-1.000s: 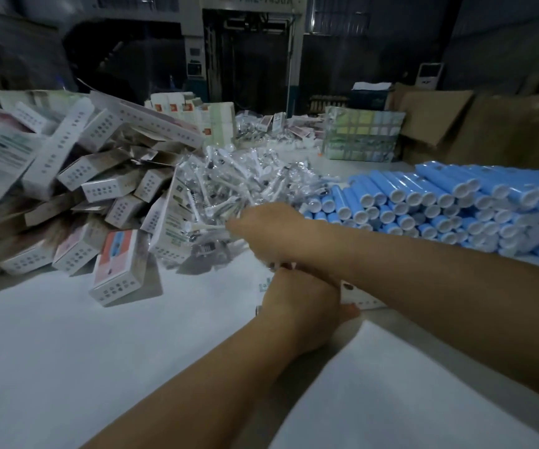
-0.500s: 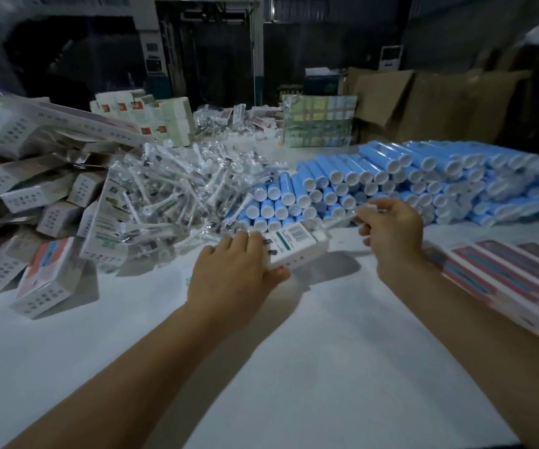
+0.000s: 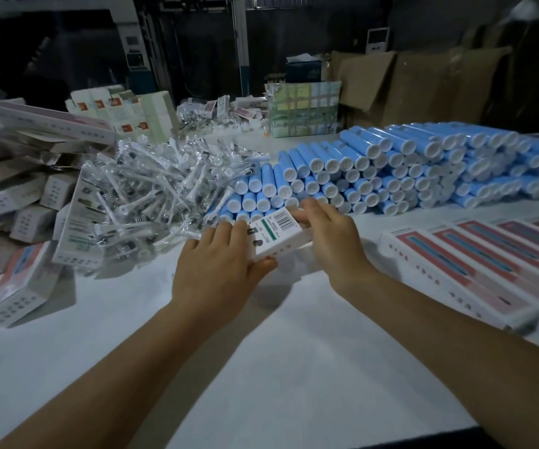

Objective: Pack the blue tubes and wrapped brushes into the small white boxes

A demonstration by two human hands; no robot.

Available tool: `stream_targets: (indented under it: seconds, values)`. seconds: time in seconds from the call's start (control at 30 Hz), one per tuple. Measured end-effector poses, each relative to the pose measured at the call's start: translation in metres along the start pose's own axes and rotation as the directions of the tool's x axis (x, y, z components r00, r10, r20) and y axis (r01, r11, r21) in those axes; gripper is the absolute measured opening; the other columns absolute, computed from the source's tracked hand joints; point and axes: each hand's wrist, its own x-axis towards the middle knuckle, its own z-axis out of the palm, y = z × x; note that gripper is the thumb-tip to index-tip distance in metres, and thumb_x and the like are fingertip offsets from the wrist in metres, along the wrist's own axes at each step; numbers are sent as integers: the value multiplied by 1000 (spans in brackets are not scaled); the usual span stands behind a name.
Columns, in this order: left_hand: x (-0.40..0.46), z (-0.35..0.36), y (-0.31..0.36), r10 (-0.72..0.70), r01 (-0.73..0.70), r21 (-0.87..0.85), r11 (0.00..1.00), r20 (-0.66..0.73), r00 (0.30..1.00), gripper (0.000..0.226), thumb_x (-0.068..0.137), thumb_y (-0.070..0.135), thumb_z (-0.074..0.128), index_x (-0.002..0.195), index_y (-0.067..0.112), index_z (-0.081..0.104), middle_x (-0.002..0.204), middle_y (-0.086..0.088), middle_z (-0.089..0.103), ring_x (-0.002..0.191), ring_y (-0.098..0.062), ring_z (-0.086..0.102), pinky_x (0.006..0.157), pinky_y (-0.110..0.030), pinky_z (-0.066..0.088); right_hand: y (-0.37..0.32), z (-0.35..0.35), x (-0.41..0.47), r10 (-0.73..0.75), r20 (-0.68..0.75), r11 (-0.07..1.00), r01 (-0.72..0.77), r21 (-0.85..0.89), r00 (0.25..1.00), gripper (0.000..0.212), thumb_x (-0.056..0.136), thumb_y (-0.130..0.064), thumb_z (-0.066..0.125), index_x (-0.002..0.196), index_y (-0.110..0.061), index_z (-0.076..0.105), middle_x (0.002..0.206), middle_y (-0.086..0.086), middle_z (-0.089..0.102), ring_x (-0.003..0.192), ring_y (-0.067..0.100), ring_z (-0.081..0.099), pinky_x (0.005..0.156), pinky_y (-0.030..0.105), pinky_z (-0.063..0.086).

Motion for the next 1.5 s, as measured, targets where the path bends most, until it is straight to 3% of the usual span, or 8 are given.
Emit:
stream_targets:
  seconds: [0.17, 0.3, 0.6, 0.7, 0.83, 0.97, 1.13, 1.5]
  values:
    - [-1, -1, -3, -35, 35, 1, 999, -2, 999, 72, 81, 69, 22, 126, 17, 42, 120, -1, 52, 106, -24, 49, 81, -36, 36, -1, -5, -5, -167, -125, 970, 140, -198, 978, 13, 95, -23, 53, 91, -32, 61, 97, -18, 46, 110, 16, 51, 95, 28, 42]
    - [0, -3, -5, -97, 97, 11, 995, -14, 995, 68, 81, 69, 20, 122, 18, 42, 119, -1, 51, 107, -23, 48, 82, -35, 35, -2, -4, -12, -234, -122, 954, 204, -220, 965, 21, 94, -15, 55, 109, -15, 70, 97, -13, 50, 93, 1, 53, 78, 1, 36]
    - [-5, 2, 0, -72, 78, 99, 992, -59, 996, 67, 88, 66, 29, 131, 15, 37, 124, -2, 50, 110, -23, 48, 80, -34, 34, 10, 4, -14, -92, -22, 993, 90, -76, 996, 41, 90, -9, 58, 131, -18, 58, 105, -6, 71, 99, 9, 64, 65, 10, 49]
    - [-6, 2, 1, -54, 59, 141, 988, -40, 998, 75, 85, 66, 23, 137, 13, 34, 128, -4, 48, 113, -24, 46, 82, -35, 34, 12, 1, -9, -55, -9, 993, 54, -109, 998, 47, 90, -12, 59, 136, -18, 52, 71, -14, 66, 75, -4, 62, 62, 13, 49]
    - [-7, 2, 4, 28, -23, 182, 983, -26, 999, 72, 84, 66, 27, 130, 12, 42, 120, -4, 54, 105, -24, 51, 79, -35, 37, 13, -1, -2, 50, 26, 987, -46, -152, 998, 54, 90, -15, 58, 142, -20, 43, 81, -10, 66, 66, 0, 65, 55, 15, 54]
    - [-8, 1, 7, 70, -60, 198, 978, -46, 996, 68, 84, 64, 35, 123, 11, 50, 112, -6, 59, 99, -25, 54, 76, -36, 40, 12, -2, -2, 105, 48, 981, -96, -166, 993, 38, 91, -15, 57, 129, -20, 57, 99, -1, 68, 76, 5, 65, 62, 20, 55]
    - [-8, -1, 7, 41, -33, 187, 982, -41, 998, 72, 83, 65, 29, 127, 11, 47, 117, -5, 57, 104, -25, 53, 79, -36, 38, 13, -1, -5, 38, 22, 979, -33, -203, 999, 8, 93, -21, 58, 94, -24, 66, 87, -9, 66, 78, 6, 64, 58, 15, 51]
    - [-11, -4, 10, 43, -34, 184, 982, -47, 998, 68, 86, 63, 36, 126, 10, 49, 116, -6, 58, 102, -25, 54, 78, -36, 39, 9, 3, -11, 24, 57, 976, -11, -217, 998, 22, 94, -14, 53, 78, -10, 66, 76, -11, 64, 71, 5, 63, 64, 26, 56]
